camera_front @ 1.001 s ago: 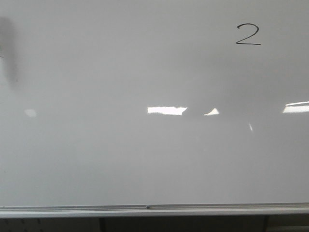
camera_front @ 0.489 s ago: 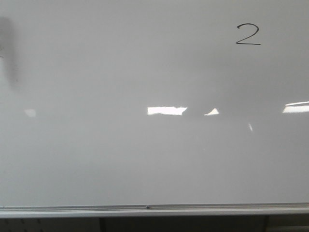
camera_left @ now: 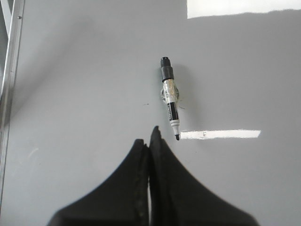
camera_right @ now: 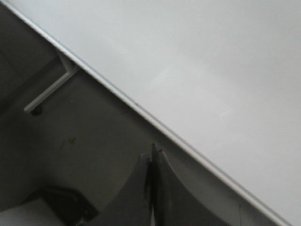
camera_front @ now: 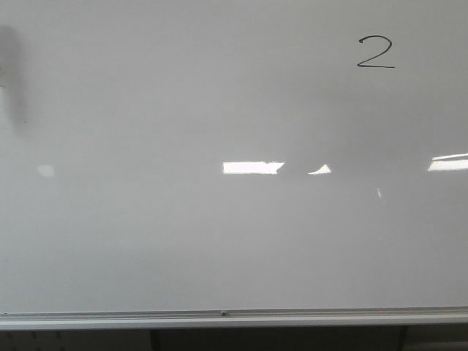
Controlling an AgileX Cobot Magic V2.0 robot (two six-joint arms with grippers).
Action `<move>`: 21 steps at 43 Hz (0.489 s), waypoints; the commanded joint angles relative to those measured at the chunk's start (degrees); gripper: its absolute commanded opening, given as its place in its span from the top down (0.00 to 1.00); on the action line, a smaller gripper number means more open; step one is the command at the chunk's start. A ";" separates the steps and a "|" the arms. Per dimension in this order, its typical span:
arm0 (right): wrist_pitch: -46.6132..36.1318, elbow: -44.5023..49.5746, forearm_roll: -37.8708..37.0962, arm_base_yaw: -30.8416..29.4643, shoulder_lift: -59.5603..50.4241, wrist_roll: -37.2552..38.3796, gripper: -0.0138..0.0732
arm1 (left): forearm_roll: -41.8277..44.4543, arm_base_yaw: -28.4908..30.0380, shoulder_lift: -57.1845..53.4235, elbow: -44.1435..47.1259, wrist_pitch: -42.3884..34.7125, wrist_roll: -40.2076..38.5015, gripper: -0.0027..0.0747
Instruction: Write number 2 on whiteboard
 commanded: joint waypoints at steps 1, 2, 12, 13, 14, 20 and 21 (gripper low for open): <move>-11.72 2.79 -2.04 -3.88 -4.82 -0.72 0.93 | -0.49 0.07 -1.55 1.92 -4.69 -0.07 0.99; -15.55 5.02 -2.04 -5.51 -6.29 -0.72 0.93 | -0.49 0.07 -1.55 1.92 -4.69 -0.07 0.99; -42.96 27.86 -2.04 -17.85 -27.85 -0.66 0.93 | -0.49 0.07 -1.55 1.92 -4.69 -0.07 0.99; -44.42 29.76 -2.04 -18.74 -29.59 -0.66 0.93 | -0.49 0.07 -1.55 1.92 -4.69 -0.07 0.99; -46.19 32.14 -2.04 -19.81 -31.23 -0.66 0.93 | -0.49 0.07 -1.55 1.92 -4.69 -0.07 0.99; -51.48 40.56 -2.04 -24.10 -39.18 -0.66 0.93 | -0.49 0.07 -1.55 1.92 -4.69 -0.07 0.99; -51.71 41.43 -1.99 -24.69 -39.71 -0.66 0.93 | -0.49 0.07 -1.55 1.92 -4.69 -0.07 0.99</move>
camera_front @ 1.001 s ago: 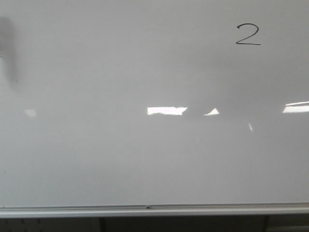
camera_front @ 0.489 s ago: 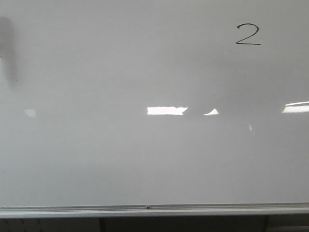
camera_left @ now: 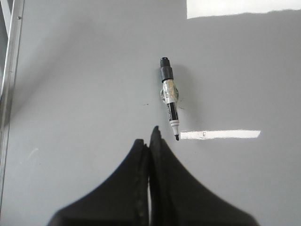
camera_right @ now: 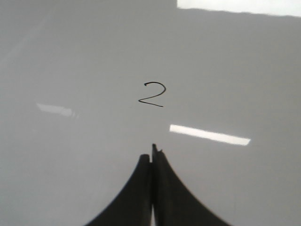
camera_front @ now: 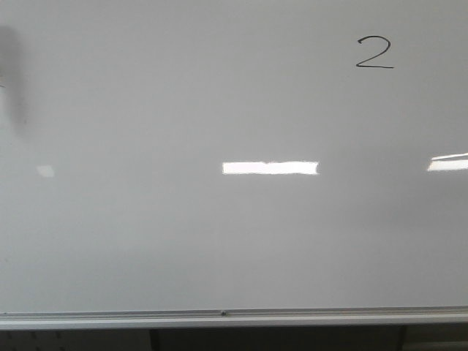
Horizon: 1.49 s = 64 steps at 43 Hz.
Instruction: Write number 2 on whiteboard
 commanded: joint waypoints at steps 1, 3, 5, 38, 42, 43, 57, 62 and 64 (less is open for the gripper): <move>-8.04 2.35 -0.71 -2.63 -3.20 -0.53 0.93 | -0.49 0.07 -1.55 1.92 -4.69 -0.07 0.99; -8.04 3.98 -0.71 -3.55 -4.37 -0.53 0.93 | -0.49 0.07 -1.55 1.92 -4.69 -0.07 0.99; -8.14 5.18 -0.71 -4.40 -4.97 -0.53 0.93 | -0.49 0.07 -1.55 1.92 -4.69 -0.07 0.99; -6.20 5.05 -5.99 -5.19 -4.97 7.28 0.93 | -0.49 0.07 -1.55 1.92 -4.69 -0.07 0.99; -6.40 5.05 -5.87 -5.19 -4.97 7.28 0.93 | -0.49 0.07 -1.55 1.92 -4.69 -0.07 0.99; -6.40 5.05 -5.79 -5.19 -4.97 7.28 0.93 | -0.49 0.07 -1.55 1.92 -4.69 -0.07 0.99; -6.09 5.05 -5.37 -9.45 -4.97 7.28 0.93 | -0.49 0.07 -1.55 1.92 -4.69 -0.07 0.99; -6.07 5.05 -5.37 -10.57 -4.97 7.28 0.93 | -0.49 0.07 -1.55 1.92 -4.69 -0.07 0.99; -6.12 5.05 -5.37 -10.63 -4.97 7.28 0.93 | -0.49 0.07 -1.55 1.92 -4.69 -0.07 0.99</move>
